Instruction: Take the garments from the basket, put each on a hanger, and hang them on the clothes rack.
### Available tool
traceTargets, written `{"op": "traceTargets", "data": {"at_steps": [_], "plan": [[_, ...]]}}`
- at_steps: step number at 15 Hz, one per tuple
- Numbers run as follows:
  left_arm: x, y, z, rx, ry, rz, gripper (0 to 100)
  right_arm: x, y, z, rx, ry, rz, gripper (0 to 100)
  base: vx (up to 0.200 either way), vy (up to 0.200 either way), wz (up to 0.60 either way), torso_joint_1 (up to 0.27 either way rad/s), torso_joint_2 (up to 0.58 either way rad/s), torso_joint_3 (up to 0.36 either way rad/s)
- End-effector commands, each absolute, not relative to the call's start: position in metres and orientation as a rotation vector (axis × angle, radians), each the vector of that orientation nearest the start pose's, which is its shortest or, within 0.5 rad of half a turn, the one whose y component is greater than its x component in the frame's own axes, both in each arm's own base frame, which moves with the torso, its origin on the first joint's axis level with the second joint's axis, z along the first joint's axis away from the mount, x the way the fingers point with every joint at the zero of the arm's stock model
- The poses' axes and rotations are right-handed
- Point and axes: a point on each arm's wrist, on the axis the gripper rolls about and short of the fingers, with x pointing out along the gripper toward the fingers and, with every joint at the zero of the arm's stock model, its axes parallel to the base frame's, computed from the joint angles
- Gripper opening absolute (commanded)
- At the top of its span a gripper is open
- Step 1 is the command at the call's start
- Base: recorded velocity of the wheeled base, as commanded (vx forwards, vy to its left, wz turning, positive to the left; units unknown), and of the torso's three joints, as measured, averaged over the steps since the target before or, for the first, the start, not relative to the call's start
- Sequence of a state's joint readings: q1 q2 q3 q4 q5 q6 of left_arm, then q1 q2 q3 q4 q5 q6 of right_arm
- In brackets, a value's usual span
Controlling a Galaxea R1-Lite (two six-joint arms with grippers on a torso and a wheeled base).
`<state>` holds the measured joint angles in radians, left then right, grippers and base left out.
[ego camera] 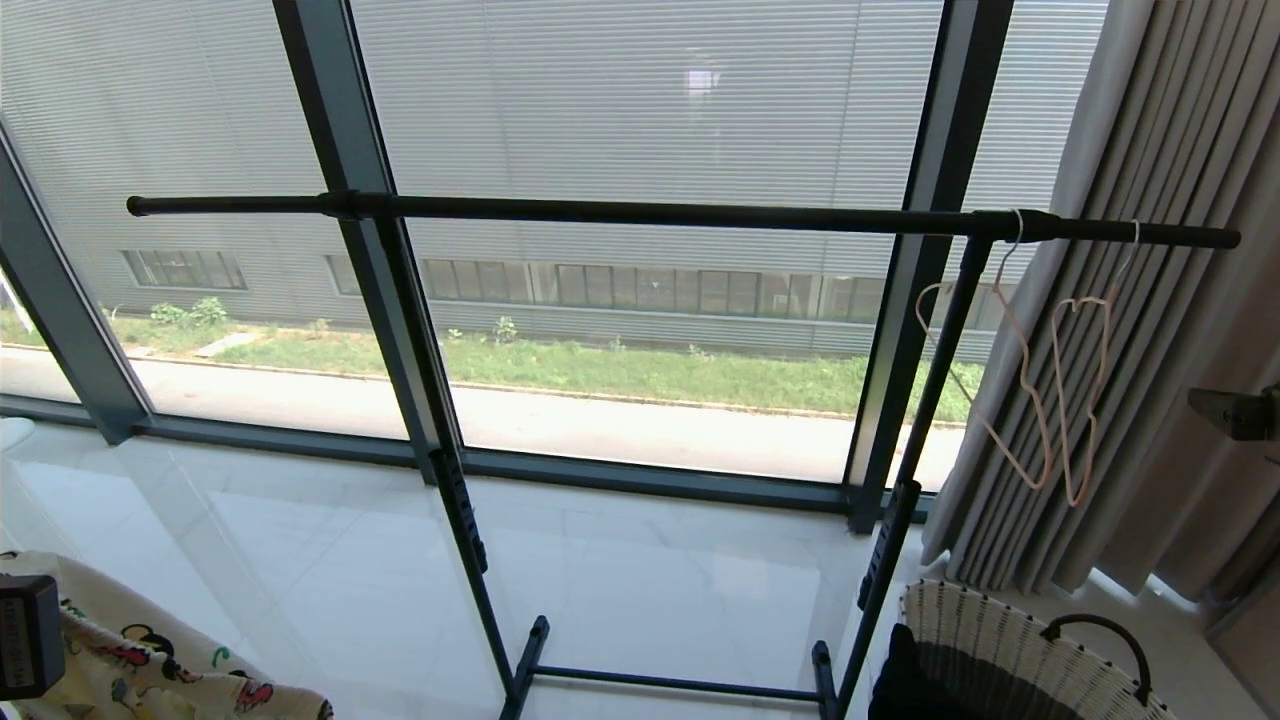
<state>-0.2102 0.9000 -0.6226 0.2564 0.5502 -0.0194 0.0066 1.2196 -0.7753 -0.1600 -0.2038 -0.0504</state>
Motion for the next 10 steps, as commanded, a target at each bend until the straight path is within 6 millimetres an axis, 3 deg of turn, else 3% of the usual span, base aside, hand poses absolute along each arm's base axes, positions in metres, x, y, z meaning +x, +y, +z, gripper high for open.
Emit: {"op": "traceTargets", "data": {"at_steps": [1,3,10], "plan": [[0.089,-0.007,0.209,0.183,0.498,0.338,0,0.22,-0.008,0.233,-0.034,0.357,-0.212,100,0.2,0.0,0.0,0.002,0.0,0.002],[0.089,-0.007,0.209,0.189,0.499,0.337,0,0.234,-0.01,0.227,-0.01,0.38,-0.226,100,0.2,0.0,0.0,0.002,0.0,0.0],[0.089,-0.007,0.209,0.25,0.49,0.322,0,0.299,-0.036,0.17,0.035,0.445,-0.312,100,0.0,0.0,0.0,0.0,0.0,0.0]]}}
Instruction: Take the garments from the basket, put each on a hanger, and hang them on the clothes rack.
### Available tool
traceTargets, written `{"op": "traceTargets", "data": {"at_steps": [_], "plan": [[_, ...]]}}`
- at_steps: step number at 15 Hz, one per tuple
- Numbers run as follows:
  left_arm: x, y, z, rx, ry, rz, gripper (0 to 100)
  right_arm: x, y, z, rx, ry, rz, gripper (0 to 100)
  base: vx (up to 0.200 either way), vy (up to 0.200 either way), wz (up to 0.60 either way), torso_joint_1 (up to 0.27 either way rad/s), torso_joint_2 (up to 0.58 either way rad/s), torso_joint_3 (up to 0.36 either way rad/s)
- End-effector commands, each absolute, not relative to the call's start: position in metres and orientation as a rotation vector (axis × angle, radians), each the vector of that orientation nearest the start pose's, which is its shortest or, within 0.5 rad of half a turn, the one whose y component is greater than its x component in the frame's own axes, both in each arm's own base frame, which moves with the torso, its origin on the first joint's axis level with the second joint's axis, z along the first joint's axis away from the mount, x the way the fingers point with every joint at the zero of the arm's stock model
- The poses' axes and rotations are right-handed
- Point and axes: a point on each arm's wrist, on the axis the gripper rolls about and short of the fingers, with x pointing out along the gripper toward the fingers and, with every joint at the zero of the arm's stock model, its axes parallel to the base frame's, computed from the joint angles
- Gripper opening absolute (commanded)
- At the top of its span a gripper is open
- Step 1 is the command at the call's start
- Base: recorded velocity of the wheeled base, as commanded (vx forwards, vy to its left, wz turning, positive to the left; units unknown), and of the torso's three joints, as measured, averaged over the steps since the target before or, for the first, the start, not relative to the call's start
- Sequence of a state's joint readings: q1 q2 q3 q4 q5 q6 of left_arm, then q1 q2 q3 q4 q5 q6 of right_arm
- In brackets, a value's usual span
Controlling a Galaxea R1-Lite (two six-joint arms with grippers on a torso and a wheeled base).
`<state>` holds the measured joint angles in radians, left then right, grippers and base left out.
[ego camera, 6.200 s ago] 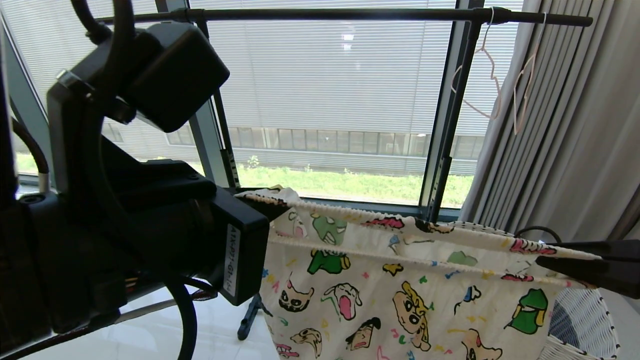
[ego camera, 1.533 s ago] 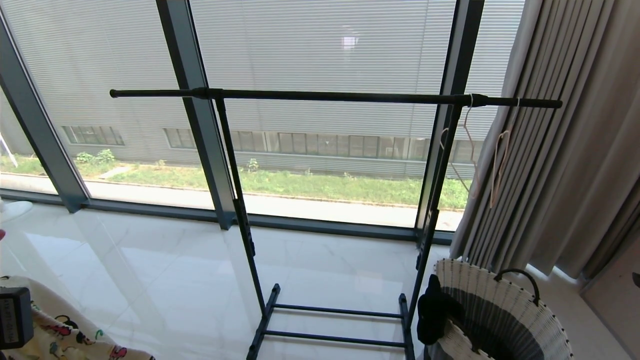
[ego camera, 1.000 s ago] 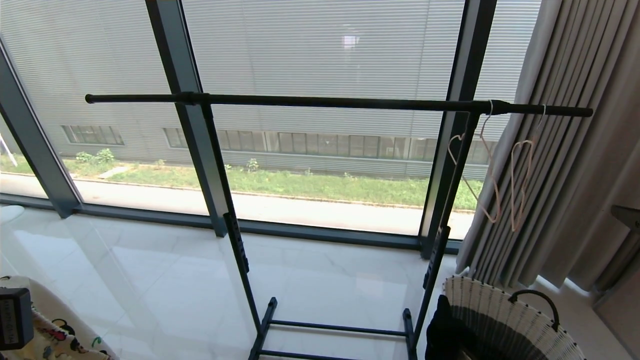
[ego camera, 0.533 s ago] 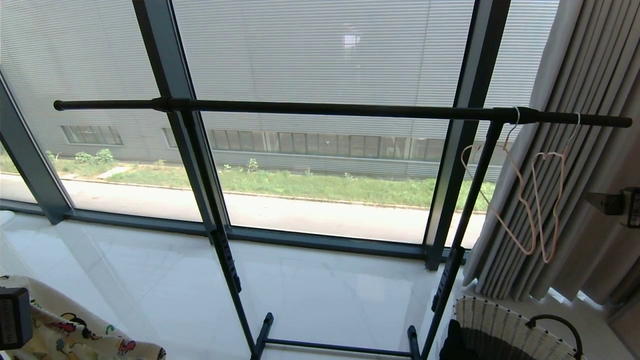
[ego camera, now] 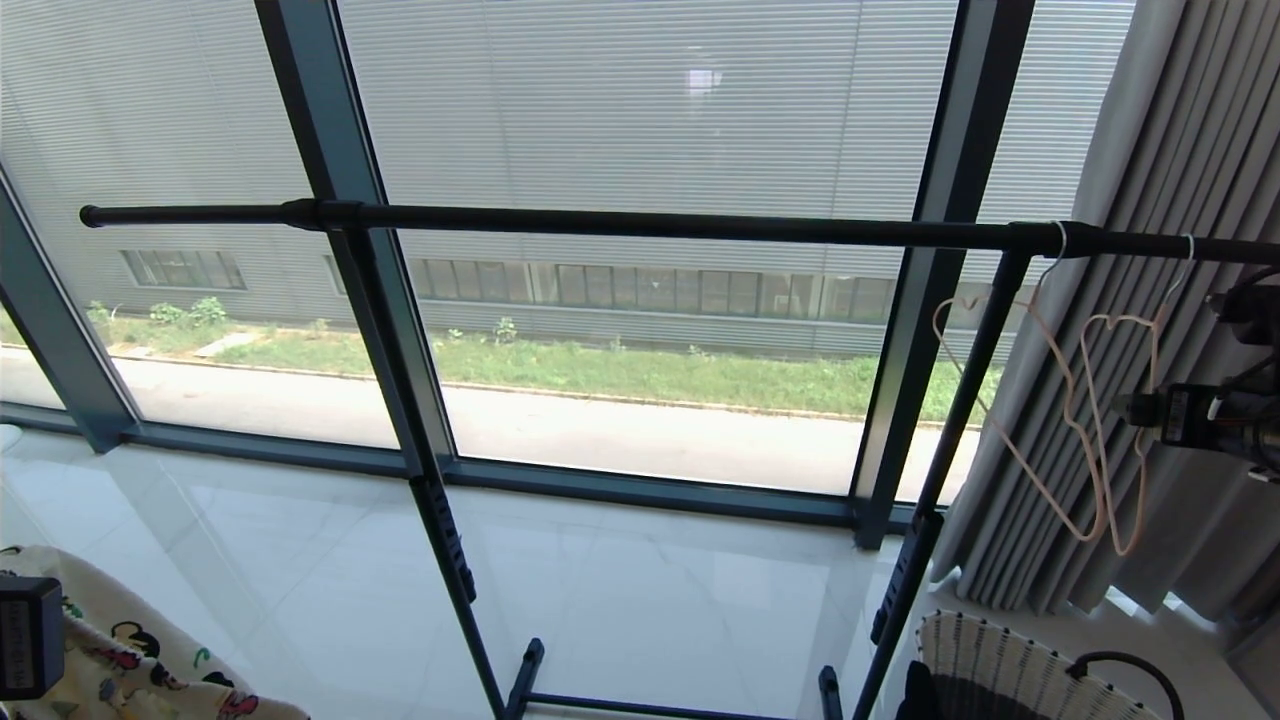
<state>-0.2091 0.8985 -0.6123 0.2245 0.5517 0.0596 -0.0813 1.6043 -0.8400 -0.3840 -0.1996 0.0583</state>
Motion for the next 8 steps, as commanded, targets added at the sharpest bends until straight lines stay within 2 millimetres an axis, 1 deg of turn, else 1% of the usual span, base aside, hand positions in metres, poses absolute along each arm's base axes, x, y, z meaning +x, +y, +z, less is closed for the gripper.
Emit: {"op": "traceTargets", "data": {"at_steps": [1,3,4,8], "plan": [[0.089,-0.007,0.209,0.25,0.49,0.322,0,0.306,-0.04,0.164,0.04,0.445,-0.315,100,0.0,0.0,0.0,0.0,0.0,0.0],[0.089,-0.007,0.208,0.251,0.491,0.323,0,0.314,-0.049,0.158,0.057,0.443,-0.298,100,0.0,0.0,0.0,0.0,0.0,0.0],[0.09,-0.007,0.208,0.252,0.494,0.323,0,0.317,-0.051,0.159,0.062,0.437,-0.284,100,0.0,0.0,0.0,0.0,0.0,0.0],[0.089,-0.007,0.202,0.259,0.511,0.322,0,0.319,-0.055,0.157,0.067,0.443,-0.278,100,0.0,0.0,0.0,0.0,0.0,0.0]]}}
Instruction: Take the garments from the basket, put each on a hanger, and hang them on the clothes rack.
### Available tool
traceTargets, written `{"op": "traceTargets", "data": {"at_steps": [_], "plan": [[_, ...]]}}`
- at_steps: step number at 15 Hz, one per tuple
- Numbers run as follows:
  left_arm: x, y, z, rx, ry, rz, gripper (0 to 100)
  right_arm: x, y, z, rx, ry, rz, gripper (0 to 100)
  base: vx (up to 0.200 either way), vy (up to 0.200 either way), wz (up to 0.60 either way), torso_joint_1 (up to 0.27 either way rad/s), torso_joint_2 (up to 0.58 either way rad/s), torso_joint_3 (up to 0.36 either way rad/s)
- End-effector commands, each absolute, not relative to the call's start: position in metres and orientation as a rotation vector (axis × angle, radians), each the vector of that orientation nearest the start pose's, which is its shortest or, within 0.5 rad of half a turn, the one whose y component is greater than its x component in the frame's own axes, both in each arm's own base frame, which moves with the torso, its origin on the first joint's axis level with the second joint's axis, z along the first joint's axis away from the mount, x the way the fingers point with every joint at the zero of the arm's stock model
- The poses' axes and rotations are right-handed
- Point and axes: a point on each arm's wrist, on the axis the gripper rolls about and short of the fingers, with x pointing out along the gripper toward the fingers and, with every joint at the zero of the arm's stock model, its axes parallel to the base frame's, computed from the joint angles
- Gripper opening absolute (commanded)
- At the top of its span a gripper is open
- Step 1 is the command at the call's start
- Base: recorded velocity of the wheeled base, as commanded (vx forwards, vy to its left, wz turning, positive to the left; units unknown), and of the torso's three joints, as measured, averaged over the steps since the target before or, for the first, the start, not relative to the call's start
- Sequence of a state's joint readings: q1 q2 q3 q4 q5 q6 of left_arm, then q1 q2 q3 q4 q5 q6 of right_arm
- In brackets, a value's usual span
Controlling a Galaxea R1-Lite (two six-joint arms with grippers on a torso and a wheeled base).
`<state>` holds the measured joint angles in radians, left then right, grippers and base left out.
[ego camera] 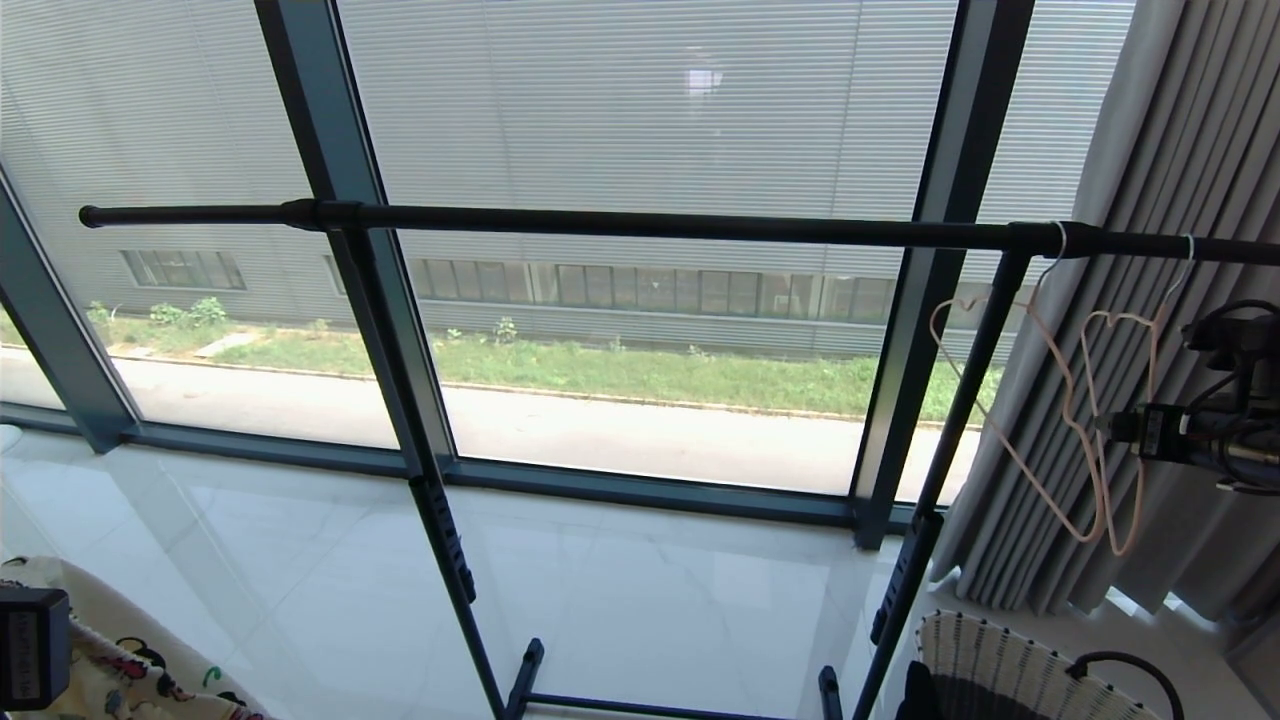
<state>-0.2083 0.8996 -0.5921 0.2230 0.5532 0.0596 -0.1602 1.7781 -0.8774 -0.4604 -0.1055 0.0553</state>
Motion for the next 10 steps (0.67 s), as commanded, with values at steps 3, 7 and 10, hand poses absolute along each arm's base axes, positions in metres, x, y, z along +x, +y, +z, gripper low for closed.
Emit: {"op": "traceTargets", "data": {"at_steps": [3,7,10], "plan": [[0.0887,-0.0067,0.1986,0.262,0.524,0.322,0,0.3187,-0.0577,0.1569,0.07,0.443,-0.287,100,0.0,0.0,0.0,0.0,0.0,0.0],[0.091,-0.0073,0.1971,0.262,0.518,0.32,0,0.3172,-0.062,0.1585,0.07,0.437,-0.3,100,0.0,0.0,0.0,0.0,0.0,0.0],[0.0916,-0.0073,0.1968,0.261,0.521,0.32,0,0.3158,-0.0617,0.1615,0.067,0.428,-0.299,100,0.0,0.0,0.0,0.0,0.0,0.0]]}}
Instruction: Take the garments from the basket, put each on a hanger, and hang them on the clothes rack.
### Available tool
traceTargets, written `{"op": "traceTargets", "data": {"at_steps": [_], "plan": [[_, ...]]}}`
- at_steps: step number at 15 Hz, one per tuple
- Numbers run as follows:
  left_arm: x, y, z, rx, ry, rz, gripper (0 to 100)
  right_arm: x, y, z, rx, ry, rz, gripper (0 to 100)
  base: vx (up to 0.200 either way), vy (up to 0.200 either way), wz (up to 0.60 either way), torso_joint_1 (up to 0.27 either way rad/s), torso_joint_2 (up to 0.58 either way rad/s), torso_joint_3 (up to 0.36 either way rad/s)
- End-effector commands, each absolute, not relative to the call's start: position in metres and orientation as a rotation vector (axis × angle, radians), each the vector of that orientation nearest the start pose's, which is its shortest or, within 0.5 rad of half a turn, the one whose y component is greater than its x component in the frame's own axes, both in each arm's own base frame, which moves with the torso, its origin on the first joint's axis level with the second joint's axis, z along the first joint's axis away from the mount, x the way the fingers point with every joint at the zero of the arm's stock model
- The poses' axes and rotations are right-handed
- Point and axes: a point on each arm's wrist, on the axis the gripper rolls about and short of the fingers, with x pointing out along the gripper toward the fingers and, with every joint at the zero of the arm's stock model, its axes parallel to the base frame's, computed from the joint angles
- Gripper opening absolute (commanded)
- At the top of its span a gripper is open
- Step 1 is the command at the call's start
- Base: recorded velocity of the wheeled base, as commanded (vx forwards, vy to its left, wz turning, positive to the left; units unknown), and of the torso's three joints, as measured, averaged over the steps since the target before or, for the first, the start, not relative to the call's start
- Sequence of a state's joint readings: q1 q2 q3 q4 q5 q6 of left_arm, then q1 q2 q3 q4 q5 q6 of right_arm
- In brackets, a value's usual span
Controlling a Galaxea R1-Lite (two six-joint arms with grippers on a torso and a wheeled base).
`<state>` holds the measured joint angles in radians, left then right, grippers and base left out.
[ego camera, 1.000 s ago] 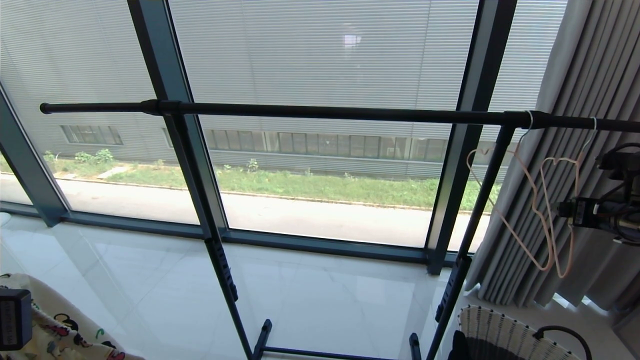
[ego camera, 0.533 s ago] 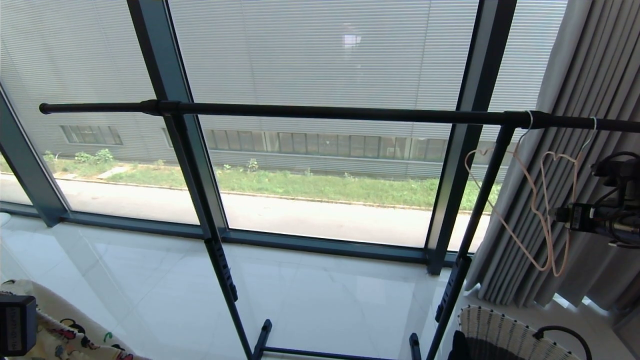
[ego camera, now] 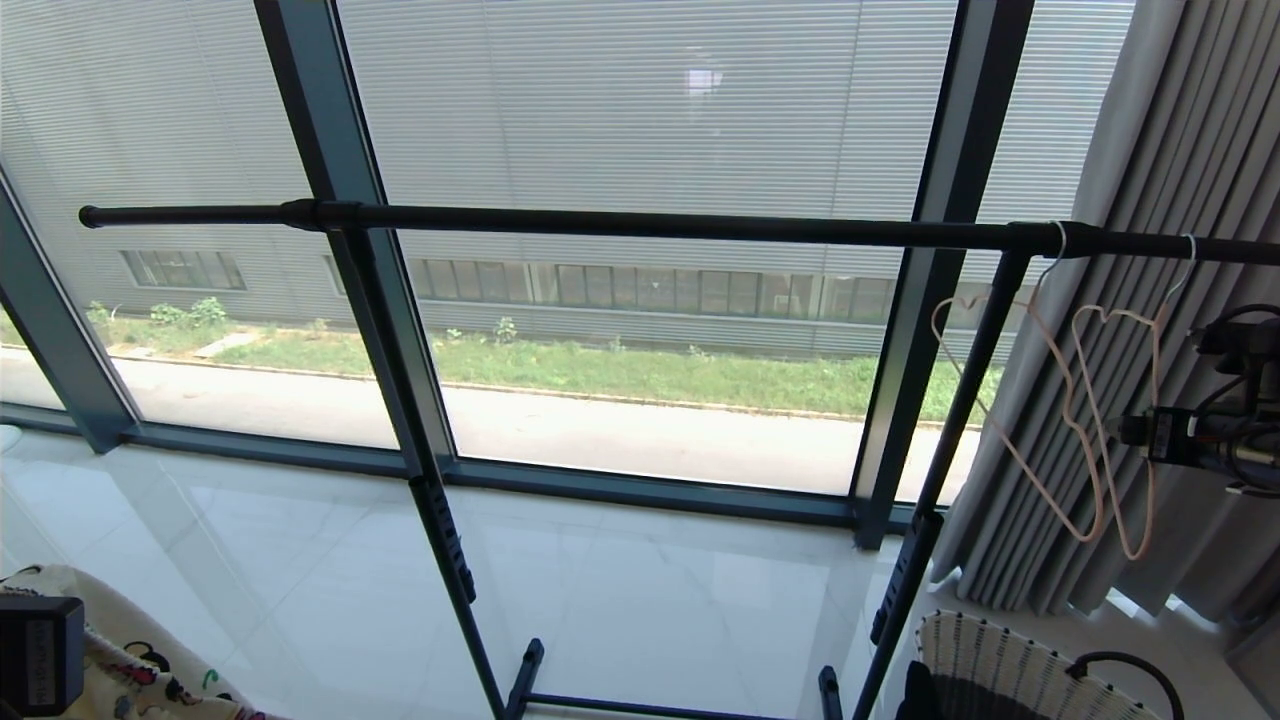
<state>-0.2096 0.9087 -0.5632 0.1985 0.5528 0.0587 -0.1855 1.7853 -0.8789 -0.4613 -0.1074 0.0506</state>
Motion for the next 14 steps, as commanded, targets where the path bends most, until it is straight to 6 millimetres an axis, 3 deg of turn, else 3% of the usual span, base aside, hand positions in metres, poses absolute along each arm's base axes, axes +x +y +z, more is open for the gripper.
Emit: {"op": "traceTargets", "data": {"at_steps": [1,7,14], "plan": [[0.091,-0.007,0.196,0.262,0.521,0.32,0,0.316,-0.062,0.162,0.063,0.425,-0.299,100,0.0,0.0,0.0,0.0,0.0,0.0],[0.091,-0.007,0.196,0.262,0.52,0.321,0,0.317,-0.057,0.174,0.042,0.388,-0.278,100,0.0,0.0,0.0,0.0,0.0,0.0],[0.09,-0.007,0.197,0.262,0.517,0.322,0,0.327,-0.059,0.158,0.057,0.435,-0.24,100,0.0,0.0,0.0,0.0,0.0,0.0]]}}
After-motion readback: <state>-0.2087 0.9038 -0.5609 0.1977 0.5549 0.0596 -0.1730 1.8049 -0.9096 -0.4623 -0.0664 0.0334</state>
